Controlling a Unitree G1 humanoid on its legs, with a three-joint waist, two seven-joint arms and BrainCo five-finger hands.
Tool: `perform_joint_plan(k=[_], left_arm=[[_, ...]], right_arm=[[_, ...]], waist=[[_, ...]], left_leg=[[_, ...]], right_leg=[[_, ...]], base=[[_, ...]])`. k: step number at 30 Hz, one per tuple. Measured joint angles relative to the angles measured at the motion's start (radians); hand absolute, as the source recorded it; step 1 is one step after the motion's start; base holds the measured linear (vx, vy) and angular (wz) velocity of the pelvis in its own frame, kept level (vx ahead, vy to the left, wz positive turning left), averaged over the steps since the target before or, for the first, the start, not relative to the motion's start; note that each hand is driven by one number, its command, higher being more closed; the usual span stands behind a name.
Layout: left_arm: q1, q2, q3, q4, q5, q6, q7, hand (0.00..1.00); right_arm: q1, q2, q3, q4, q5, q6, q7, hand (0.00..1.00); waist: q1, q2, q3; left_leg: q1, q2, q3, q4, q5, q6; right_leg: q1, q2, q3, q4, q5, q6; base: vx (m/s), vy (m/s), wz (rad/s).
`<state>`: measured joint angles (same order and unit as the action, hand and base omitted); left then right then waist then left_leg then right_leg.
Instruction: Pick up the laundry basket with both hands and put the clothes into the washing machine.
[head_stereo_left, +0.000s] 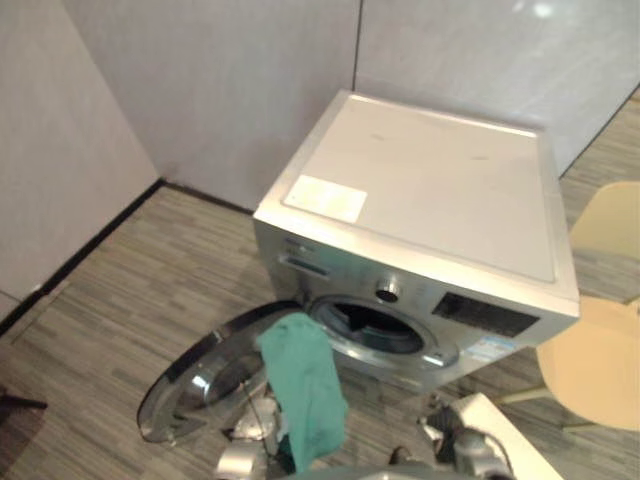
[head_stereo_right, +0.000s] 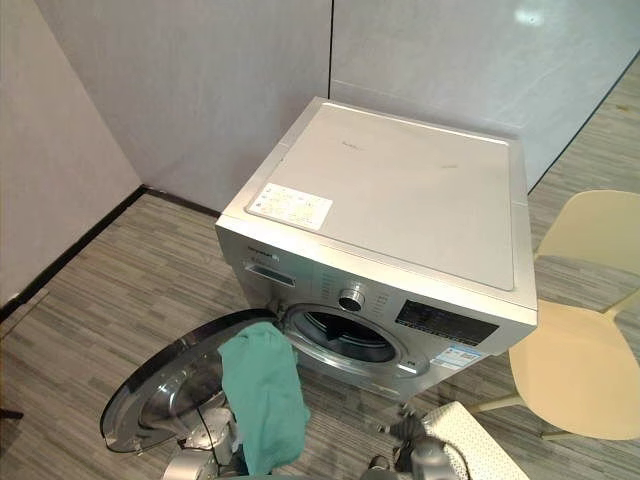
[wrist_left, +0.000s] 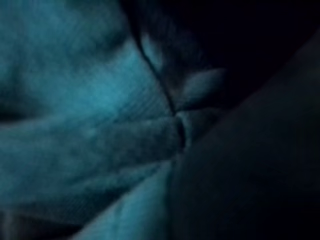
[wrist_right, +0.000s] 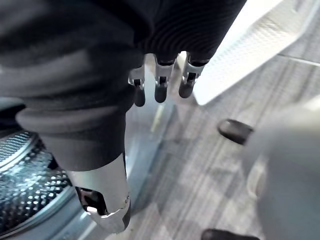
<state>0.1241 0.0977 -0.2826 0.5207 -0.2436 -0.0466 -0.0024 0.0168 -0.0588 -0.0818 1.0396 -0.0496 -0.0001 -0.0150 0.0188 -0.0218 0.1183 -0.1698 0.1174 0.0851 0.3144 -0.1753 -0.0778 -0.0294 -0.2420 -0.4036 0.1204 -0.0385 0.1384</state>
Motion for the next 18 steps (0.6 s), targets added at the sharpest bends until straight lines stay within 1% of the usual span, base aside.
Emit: perform_joint_plan(k=[1,2,3,4,5,6,7,8,9,10,11,12,13,15,16,17,18], left_arm=[[-0.001,0.003,-0.002,0.004,0.0,0.002,0.001,1.0],[-0.011,0.004,-0.009,0.004,0.0,0.003,0.002,1.0],[-0.053,0.006,-0.035,0.005,0.0,0.004,0.002,1.0],[-0.096,0.005,-0.049,0.004,-0.002,0.004,0.002,1.0],[-0.15,0.005,-0.061,0.004,-0.005,0.003,0.005,1.0],[-0.175,0.004,-0.062,0.003,-0.015,0.002,0.01,1.0],[-0.238,0.005,-0.062,0.004,-0.027,0.0,0.024,1.0],[-0.263,0.003,-0.062,0.004,-0.033,0.0,0.031,1.0],[-0.314,-0.001,-0.064,0.004,-0.049,0.0,0.045,1.0],[-0.363,-0.011,-0.065,0.004,-0.067,0.0,0.062,1.0],[-0.389,-0.017,-0.064,0.004,-0.072,0.0,0.072,1.0],[-0.437,-0.026,-0.065,0.003,-0.086,-0.001,0.089,1.0],[-0.46,-0.033,-0.064,0.003,-0.099,-0.003,0.099,1.0],[-0.563,-0.059,-0.057,-0.009,-0.124,-0.017,0.141,1.0],[-0.584,-0.061,-0.052,-0.019,-0.136,-0.02,0.147,1.0],[-0.625,-0.066,-0.035,-0.039,-0.144,-0.026,0.161,1.0],[-0.675,-0.079,-0.015,-0.044,-0.16,-0.032,0.173,1.0]], right_arm=[[0.013,0.01,-0.003,0.002,0.0,0.008,0.004,0.0],[0.013,0.003,-0.023,-0.003,0.005,0.006,0.0,0.0],[-0.002,-0.003,-0.047,-0.003,0.012,0.007,-0.004,0.0],[-0.024,-0.005,-0.057,-0.003,0.016,0.008,-0.008,0.0],[-0.056,-0.008,-0.065,-0.005,0.034,0.001,-0.016,0.0],[-0.078,-0.01,-0.066,-0.009,0.044,-0.002,-0.028,0.0],[-0.13,-0.016,-0.066,-0.012,0.052,-0.002,-0.038,0.0],[-0.143,-0.016,-0.068,-0.023,0.061,0.001,-0.037,0.0],[-0.153,-0.015,-0.07,-0.073,0.07,0.008,-0.04,0.0],[-0.155,-0.014,-0.067,-0.128,0.079,0.008,-0.047,0.0],[-0.155,-0.011,-0.067,-0.154,0.079,0.011,-0.052,0.0],[-0.15,-0.007,-0.062,-0.214,0.079,0.013,-0.067,0.0],[-0.149,-0.005,-0.053,-0.248,0.08,0.012,-0.078,0.0],[-0.15,0.008,0.001,-0.403,0.086,0.01,-0.121,0.0],[-0.156,0.016,0.011,-0.442,0.086,0.009,-0.127,0.0],[-0.175,0.035,0.043,-0.51,0.085,0.007,-0.14,0.0],[-0.19,0.055,0.056,-0.568,0.077,0.006,-0.15,0.0]], waist=[[-0.009,-0.004,0.002],[-0.01,-0.004,0.008],[-0.012,0.003,0.037],[-0.015,0.0,0.07],[-0.02,-0.007,0.102],[-0.028,-0.005,0.122],[-0.044,-0.004,0.173],[-0.05,-0.004,0.184],[-0.056,-0.004,0.203],[-0.057,-0.003,0.22],[-0.055,-0.006,0.232],[-0.054,-0.016,0.247],[-0.055,-0.018,0.248],[-0.054,-0.023,0.259],[-0.054,-0.023,0.26],[-0.058,-0.023,0.261],[-0.059,-0.02,0.267]], left_leg=[[-0.018,-0.002,0.002,0.02,-0.004,0.007],[-0.062,0.001,0.009,0.062,-0.009,0.021],[-0.114,0.006,0.019,0.124,-0.024,0.031],[-0.153,0.009,0.028,0.162,-0.03,0.036],[-0.218,0.011,0.051,0.203,-0.035,0.045],[-0.253,0.015,0.064,0.224,-0.04,0.048],[-0.327,0.028,0.096,0.275,-0.053,0.056],[-0.363,0.037,0.111,0.295,-0.057,0.061],[-0.433,0.056,0.124,0.334,-0.072,0.059],[-0.489,0.08,0.135,0.372,-0.083,0.063],[-0.509,0.092,0.141,0.39,-0.089,0.063],[-0.548,0.11,0.15,0.423,-0.098,0.064],[-0.575,0.117,0.15,0.44,-0.103,0.064],[-0.683,0.158,0.149,0.517,-0.121,0.056],[-0.716,0.171,0.143,0.538,-0.127,0.05],[-0.779,0.189,0.129,0.577,-0.132,0.044],[-0.836,0.2,0.109,0.618,-0.137,0.039]], right_leg=[[-0.014,-0.008,0.0,0.011,0.004,0.001],[-0.055,-0.013,0.007,0.046,0.01,-0.001],[-0.123,-0.022,0.026,0.106,0.004,-0.001],[-0.175,-0.03,0.047,0.155,-0.003,-0.001],[-0.263,-0.042,0.084,0.214,-0.009,-0.003],[-0.309,-0.043,0.108,0.233,-0.008,-0.004],[-0.404,-0.041,0.153,0.266,-0.002,-0.009],[-0.449,-0.039,0.169,0.279,0.007,-0.013],[-0.524,-0.031,0.191,0.295,0.017,-0.012],[-0.581,-0.024,0.19,0.309,0.026,-0.02],[-0.604,-0.022,0.19,0.319,0.027,-0.023],[-0.655,-0.021,0.192,0.351,0.029,-0.026],[-0.686,-0.022,0.193,0.374,0.029,-0.029],[-0.819,-0.015,0.209,0.473,0.006,-0.06],[-0.855,-0.009,0.213,0.496,-0.001,-0.066],[-0.922,-0.002,0.212,0.547,-0.023,-0.072],[-0.983,-0.003,0.21,0.609,-0.042,-0.089]], base=[[-0.03,0.142,0.02],[-0.06,0.141,-0.16],[-0.09,0.142,-0.27],[-0.21,0.157,-0.38],[-0.23,0.119,-0.45],[-0.3,0.131,-0.76],[-0.21,0.077,-0.69],[-0.29,0.078,-0.84],[-0.23,0.043,-0.7],[-0.19,0.023,-0.7],[-0.1,-0.016,-0.59],[-0.07,-0.028,-0.4],[-0.06,-0.058,-0.38],[-0.03,-0.086,-0.35],[-0.02,-0.118,-0.34],[-0.01,-0.135,-0.18],[0.0,-0.141,-0.08]])
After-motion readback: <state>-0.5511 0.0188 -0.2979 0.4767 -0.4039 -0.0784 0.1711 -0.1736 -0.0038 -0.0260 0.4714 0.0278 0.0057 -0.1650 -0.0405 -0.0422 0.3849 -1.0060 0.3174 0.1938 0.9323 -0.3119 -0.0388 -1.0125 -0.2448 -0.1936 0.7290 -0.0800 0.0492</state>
